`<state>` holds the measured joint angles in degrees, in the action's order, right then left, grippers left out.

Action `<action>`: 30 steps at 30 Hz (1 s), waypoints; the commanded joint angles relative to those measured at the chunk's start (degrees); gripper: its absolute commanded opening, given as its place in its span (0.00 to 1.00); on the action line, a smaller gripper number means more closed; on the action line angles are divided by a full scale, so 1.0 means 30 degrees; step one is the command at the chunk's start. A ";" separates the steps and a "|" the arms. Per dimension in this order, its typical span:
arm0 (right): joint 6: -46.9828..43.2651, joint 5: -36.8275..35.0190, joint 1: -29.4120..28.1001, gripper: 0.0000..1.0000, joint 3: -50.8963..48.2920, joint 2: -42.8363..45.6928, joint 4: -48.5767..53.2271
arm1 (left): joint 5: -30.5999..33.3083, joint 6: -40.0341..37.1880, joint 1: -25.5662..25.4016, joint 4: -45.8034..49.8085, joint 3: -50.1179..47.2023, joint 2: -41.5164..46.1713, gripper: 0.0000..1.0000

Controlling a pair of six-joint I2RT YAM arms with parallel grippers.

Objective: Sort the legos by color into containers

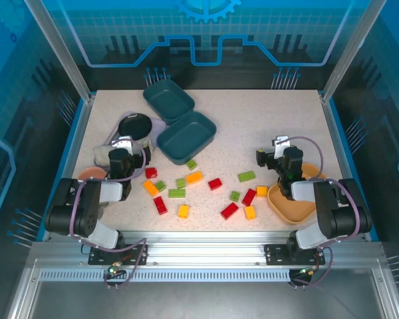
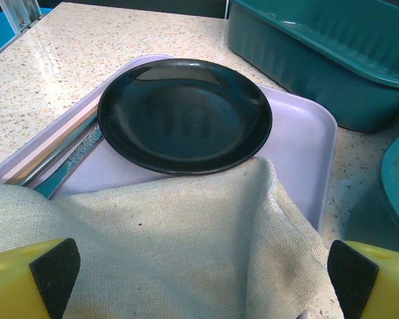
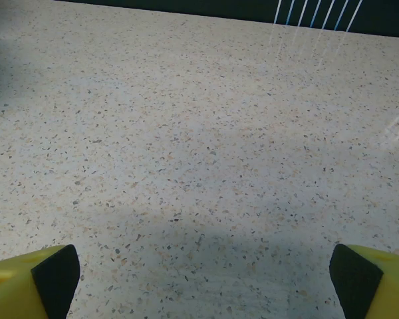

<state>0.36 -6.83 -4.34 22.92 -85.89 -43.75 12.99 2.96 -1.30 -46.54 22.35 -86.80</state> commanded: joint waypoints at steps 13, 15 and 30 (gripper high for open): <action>0.0010 0.0197 0.0274 1.00 0.0359 -0.0141 -0.0392 | -0.0377 -0.0211 0.0009 0.0025 0.0190 0.0021 0.99; 0.0025 0.0221 0.0264 1.00 0.0357 -0.0111 -0.0359 | -0.0376 -0.0209 -0.0006 0.0029 0.0186 0.0034 0.99; 0.4658 -0.6167 -0.2221 1.00 0.9946 0.7648 1.2852 | 0.3988 0.1579 -0.4155 1.0277 0.7337 0.6966 0.99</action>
<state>4.01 -17.74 -10.68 42.85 -66.76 -18.31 20.25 4.29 -10.63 -21.67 38.98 -69.73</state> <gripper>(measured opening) 0.997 0.989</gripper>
